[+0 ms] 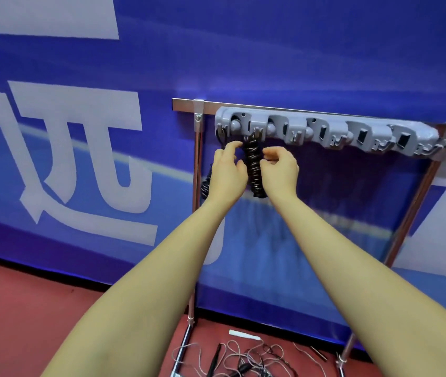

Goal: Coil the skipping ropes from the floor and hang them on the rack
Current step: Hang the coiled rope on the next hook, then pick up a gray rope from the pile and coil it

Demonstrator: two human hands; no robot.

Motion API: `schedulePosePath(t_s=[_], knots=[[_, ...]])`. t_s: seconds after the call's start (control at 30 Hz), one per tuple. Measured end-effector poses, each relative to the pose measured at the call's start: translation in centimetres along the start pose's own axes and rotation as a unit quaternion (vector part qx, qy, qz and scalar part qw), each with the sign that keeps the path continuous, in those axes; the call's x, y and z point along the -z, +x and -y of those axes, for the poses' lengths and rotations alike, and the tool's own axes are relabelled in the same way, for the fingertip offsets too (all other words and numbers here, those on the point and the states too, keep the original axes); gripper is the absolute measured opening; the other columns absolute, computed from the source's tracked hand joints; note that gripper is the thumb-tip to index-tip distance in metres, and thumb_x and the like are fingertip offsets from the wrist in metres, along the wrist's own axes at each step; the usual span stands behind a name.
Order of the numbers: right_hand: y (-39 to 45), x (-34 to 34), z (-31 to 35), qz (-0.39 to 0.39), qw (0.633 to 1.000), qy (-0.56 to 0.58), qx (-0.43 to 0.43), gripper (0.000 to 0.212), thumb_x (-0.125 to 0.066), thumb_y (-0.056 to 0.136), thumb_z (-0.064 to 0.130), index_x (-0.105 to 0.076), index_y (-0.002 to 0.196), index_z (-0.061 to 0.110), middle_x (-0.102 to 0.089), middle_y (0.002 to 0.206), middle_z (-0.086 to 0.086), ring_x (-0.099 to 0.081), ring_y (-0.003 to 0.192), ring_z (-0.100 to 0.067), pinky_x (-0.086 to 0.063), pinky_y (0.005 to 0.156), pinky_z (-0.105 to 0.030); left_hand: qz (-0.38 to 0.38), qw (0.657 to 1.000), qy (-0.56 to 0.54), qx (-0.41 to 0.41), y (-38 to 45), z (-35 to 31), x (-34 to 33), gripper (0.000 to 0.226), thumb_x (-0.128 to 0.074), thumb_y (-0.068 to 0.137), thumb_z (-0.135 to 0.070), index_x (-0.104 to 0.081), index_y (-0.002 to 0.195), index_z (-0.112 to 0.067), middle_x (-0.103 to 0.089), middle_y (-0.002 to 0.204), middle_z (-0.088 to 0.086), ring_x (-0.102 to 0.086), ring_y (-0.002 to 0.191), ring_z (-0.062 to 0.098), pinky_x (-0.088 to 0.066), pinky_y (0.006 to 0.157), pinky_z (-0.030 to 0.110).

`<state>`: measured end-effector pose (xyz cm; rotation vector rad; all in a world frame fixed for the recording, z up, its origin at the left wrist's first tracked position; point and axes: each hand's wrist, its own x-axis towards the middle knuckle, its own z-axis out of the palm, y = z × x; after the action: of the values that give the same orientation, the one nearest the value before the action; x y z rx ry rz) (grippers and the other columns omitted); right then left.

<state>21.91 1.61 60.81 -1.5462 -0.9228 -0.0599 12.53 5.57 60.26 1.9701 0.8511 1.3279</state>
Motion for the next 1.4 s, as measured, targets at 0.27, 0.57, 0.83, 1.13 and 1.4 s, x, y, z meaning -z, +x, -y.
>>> schedulePosePath(t_s=[0.27, 0.57, 0.83, 1.13, 1.4], knots=[[-8.3, 1.4, -5.4, 0.063, 0.996, -0.010, -0.066, 0.026, -0.047, 0.085, -0.001, -0.068, 0.096, 0.010, -0.066, 0.102, -0.008, -0.056, 0.086, -0.013, -0.039, 0.064, -0.014, 0.064, 0.993, 0.020, 0.096, -9.3, 4.2, 1.5, 0.020, -0.042, 0.093, -0.009, -0.058, 0.105, -0.010, -0.056, 0.086, -0.003, -0.049, 0.067, 0.007, -0.039, 0.054, 0.011], [-18.8, -3.2, -18.0, 0.178, 0.965, -0.068, -0.183, 0.023, -0.050, 0.084, 0.000, -0.069, 0.093, 0.008, -0.063, 0.082, 0.001, -0.063, 0.085, -0.024, -0.050, 0.083, -0.033, 0.172, 0.945, 0.089, 0.265, -19.5, 17.5, -0.9, 0.016, -0.047, 0.089, -0.011, -0.062, 0.094, -0.011, -0.065, 0.091, 0.008, -0.061, 0.087, 0.028, -0.047, 0.074, 0.030], [-26.5, -9.2, -32.4, 0.308, 0.908, -0.158, -0.237, 0.019, -0.051, 0.086, 0.001, -0.069, 0.092, 0.001, -0.066, 0.085, -0.008, -0.053, 0.075, -0.016, -0.037, 0.069, -0.022, 0.244, 0.901, 0.124, 0.338, -25.5, 32.9, -5.2, 0.015, -0.049, 0.090, -0.010, -0.063, 0.093, -0.007, -0.067, 0.094, 0.011, -0.060, 0.091, 0.028, -0.041, 0.077, 0.027], [-32.3, -14.2, -47.9, 0.454, 0.803, -0.237, -0.305, 0.022, -0.050, 0.090, 0.001, -0.062, 0.107, -0.001, -0.067, 0.102, -0.018, -0.060, 0.082, -0.026, -0.047, 0.084, -0.030, 0.345, 0.852, 0.142, 0.366, -33.1, 47.6, -12.9, 0.025, -0.047, 0.088, -0.005, -0.065, 0.106, -0.006, -0.065, 0.109, 0.016, -0.058, 0.103, 0.034, -0.047, 0.088, 0.039], [-35.4, -16.2, -55.0, 0.571, 0.691, -0.282, -0.343, 0.046, -0.058, 0.088, 0.006, -0.044, 0.132, 0.003, -0.062, 0.099, -0.015, -0.058, 0.095, -0.030, -0.044, 0.079, -0.033, 0.425, 0.824, 0.167, 0.335, -37.0, 54.6, -17.8, 0.054, -0.048, 0.089, -0.009, -0.038, 0.142, -0.015, -0.044, 0.142, 0.004, -0.038, 0.127, 0.031, -0.026, 0.106, 0.033]])
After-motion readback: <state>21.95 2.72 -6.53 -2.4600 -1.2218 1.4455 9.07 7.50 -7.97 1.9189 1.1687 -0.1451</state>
